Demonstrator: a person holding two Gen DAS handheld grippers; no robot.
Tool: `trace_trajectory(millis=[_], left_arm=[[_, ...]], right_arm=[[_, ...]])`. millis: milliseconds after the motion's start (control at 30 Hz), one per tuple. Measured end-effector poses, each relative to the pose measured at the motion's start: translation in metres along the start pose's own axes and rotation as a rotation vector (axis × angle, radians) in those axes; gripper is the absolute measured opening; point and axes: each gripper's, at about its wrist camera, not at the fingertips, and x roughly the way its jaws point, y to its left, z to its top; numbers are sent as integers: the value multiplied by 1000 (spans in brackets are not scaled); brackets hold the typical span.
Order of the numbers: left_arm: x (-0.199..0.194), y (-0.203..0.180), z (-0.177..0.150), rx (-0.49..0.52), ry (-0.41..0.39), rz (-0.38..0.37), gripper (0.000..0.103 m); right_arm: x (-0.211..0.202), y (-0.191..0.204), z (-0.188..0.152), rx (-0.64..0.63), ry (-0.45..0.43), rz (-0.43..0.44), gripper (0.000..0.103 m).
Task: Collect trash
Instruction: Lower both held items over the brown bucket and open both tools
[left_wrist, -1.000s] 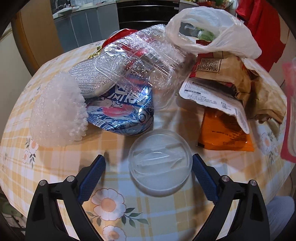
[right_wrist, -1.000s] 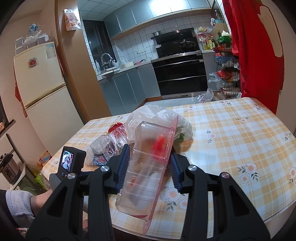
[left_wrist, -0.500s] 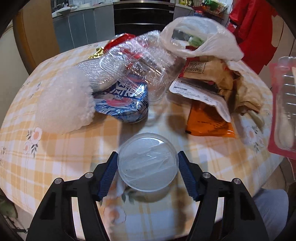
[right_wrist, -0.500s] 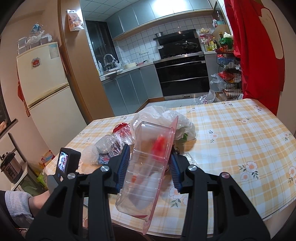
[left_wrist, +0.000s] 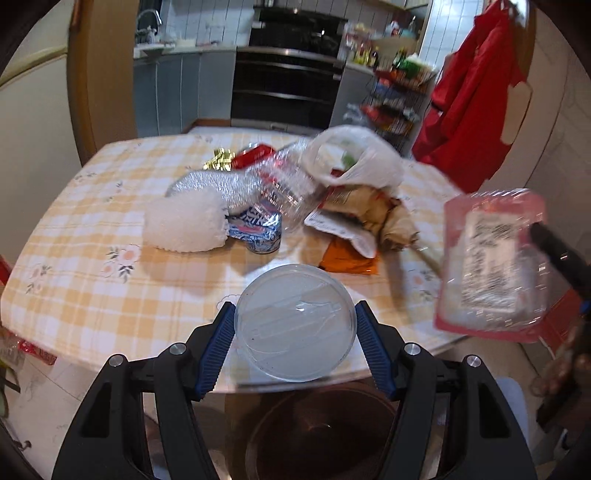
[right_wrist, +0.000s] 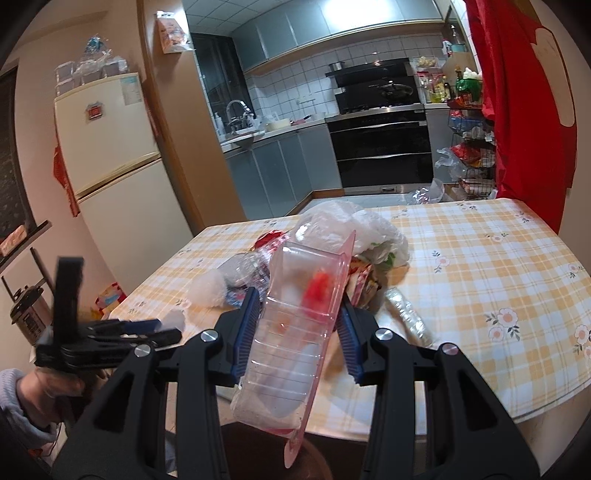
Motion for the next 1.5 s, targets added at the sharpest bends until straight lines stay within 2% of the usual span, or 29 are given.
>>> trace_trajectory(millis=[233,433,667,833,1067,1233,1300,1367,1500], left_arm=[[-50,-6,-16,1,-76,-8,64],[-75,-6,-32,-2,-104,-11,64],[-107,-2,-41,-14,-155,-9,64],[-113,2,-45,-25,-163,-7,64],[-103,4,-48,-32,-143,-1,64],[-95,2,-52,-34,-123,1,64],[-94,0,-54,-30,-119,0,64],[-92,-4,-56,-21,-111,-6,64],[-88,-12,-60,1,-93,-14,64]], right_arm=[[-13,22,-22,-7,54,45,43],[-21,48,-41,-43,116,68,43],[-32,68,-48,-65,154,84,43],[-32,80,-52,-91,174,99,43],[-19,78,-60,-57,221,129,47],[-18,76,-61,-42,214,126,63],[-24,74,-58,-39,183,103,84],[-32,73,-54,-44,133,73,94],[-44,69,-46,-58,61,-4,97]])
